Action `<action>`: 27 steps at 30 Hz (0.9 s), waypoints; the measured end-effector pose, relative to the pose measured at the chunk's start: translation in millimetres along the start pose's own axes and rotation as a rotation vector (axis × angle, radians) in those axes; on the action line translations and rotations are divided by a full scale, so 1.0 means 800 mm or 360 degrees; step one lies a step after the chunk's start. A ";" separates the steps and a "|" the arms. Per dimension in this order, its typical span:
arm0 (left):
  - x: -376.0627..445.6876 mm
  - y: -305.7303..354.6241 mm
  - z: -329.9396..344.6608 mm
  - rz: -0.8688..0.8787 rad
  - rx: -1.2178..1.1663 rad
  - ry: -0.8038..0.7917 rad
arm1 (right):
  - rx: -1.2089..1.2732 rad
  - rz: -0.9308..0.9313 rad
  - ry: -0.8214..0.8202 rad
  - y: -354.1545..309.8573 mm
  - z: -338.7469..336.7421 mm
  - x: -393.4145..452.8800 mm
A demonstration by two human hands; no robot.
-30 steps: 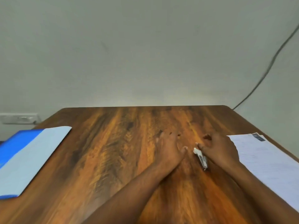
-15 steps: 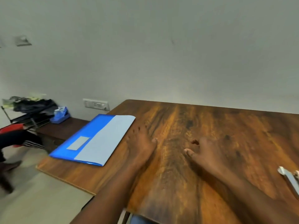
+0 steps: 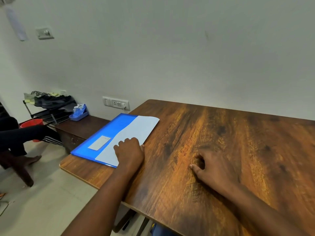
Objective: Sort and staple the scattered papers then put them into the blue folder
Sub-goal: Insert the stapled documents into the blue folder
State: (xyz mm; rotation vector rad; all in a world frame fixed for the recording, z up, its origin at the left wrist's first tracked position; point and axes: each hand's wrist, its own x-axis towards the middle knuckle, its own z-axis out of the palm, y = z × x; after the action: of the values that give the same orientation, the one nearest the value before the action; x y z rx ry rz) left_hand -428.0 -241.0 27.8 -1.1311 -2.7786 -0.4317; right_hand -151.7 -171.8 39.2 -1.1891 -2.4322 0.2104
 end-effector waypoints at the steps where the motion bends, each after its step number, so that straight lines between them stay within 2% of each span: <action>1: -0.002 -0.001 -0.001 0.0051 0.0007 0.0020 | 0.0008 -0.0002 0.0003 0.000 0.001 0.000; 9: -0.016 0.005 -0.003 0.0536 0.0266 0.0101 | 0.0072 0.0055 -0.0007 0.001 0.001 0.002; 18: -0.074 0.085 0.004 0.1052 0.0325 0.0217 | 0.0185 0.0208 0.0083 0.034 -0.014 -0.004; 22: -0.101 0.119 0.003 0.1260 0.0320 0.0177 | 0.0037 0.0230 0.0151 0.057 -0.029 -0.015; 27: -0.144 0.178 -0.004 0.1401 0.0333 0.0059 | 0.0107 0.0315 0.0194 0.094 -0.045 -0.032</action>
State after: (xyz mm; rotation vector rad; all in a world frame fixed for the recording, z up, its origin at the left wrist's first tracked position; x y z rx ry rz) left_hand -246.3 -221.7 38.2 -2.0414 -1.9326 -0.0525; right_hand -68.5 -146.9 40.1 -1.3713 -2.1862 0.2681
